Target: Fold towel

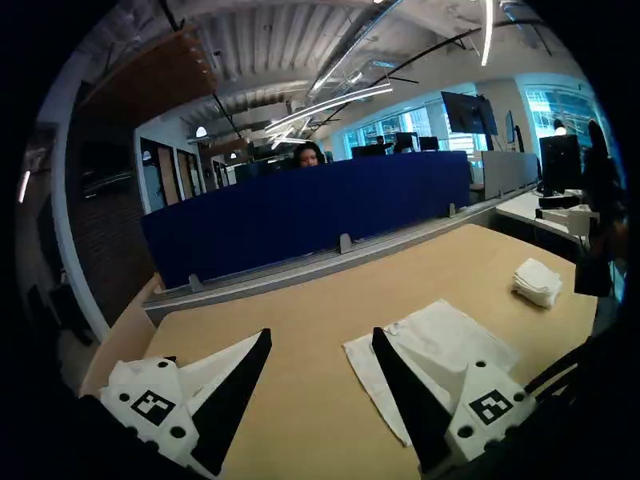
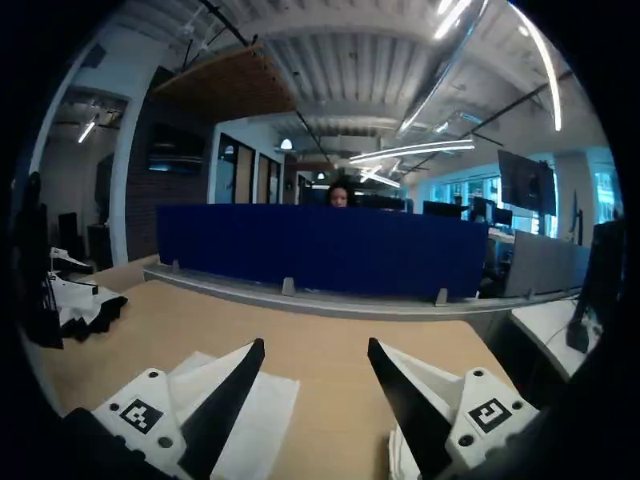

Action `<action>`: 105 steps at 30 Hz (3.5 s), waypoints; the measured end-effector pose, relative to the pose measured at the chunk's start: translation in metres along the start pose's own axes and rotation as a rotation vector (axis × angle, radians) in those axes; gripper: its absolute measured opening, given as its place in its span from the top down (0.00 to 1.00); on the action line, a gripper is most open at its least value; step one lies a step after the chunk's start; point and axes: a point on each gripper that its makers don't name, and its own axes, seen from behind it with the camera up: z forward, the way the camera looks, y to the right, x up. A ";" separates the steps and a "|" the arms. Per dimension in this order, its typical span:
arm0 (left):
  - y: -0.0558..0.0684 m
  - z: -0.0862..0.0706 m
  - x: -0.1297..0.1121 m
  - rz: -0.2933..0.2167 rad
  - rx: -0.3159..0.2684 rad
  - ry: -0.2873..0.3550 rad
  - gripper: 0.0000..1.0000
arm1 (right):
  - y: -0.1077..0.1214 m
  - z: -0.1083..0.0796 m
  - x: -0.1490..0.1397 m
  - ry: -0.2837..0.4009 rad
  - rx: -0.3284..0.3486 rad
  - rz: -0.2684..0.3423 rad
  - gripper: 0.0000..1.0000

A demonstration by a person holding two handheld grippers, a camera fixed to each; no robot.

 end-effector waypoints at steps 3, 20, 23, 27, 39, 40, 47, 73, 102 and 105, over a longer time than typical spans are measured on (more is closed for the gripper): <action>0.008 -0.001 -0.003 0.025 -0.031 -0.026 0.06 | -0.011 -0.002 -0.006 -0.041 0.044 -0.017 0.00; 0.058 -0.015 -0.065 0.111 -0.286 -0.267 0.06 | -0.059 -0.027 -0.093 -0.393 0.281 -0.196 0.00; 0.064 -0.016 -0.076 0.116 -0.307 -0.294 0.06 | -0.063 -0.030 -0.104 -0.427 0.297 -0.198 0.00; 0.071 -0.016 -0.092 0.119 -0.330 -0.326 0.06 | -0.066 -0.032 -0.118 -0.457 0.309 -0.193 0.00; 0.097 -0.009 -0.142 0.146 -0.392 -0.400 0.06 | -0.067 -0.029 -0.160 -0.519 0.321 -0.206 0.00; 0.100 -0.008 -0.146 0.152 -0.396 -0.403 0.06 | -0.067 -0.029 -0.165 -0.523 0.320 -0.207 0.00; 0.117 0.002 -0.176 0.172 -0.419 -0.432 0.06 | -0.066 -0.027 -0.199 -0.558 0.322 -0.217 0.00; 0.137 0.022 -0.244 0.130 -0.433 -0.556 0.08 | -0.083 -0.026 -0.275 -0.673 0.367 -0.206 0.08; 0.146 0.018 -0.246 0.110 -0.454 -0.569 0.48 | -0.087 -0.030 -0.292 -0.716 0.388 -0.168 0.70; 0.147 0.017 -0.245 0.118 -0.457 -0.567 0.51 | -0.087 -0.030 -0.292 -0.719 0.387 -0.170 0.75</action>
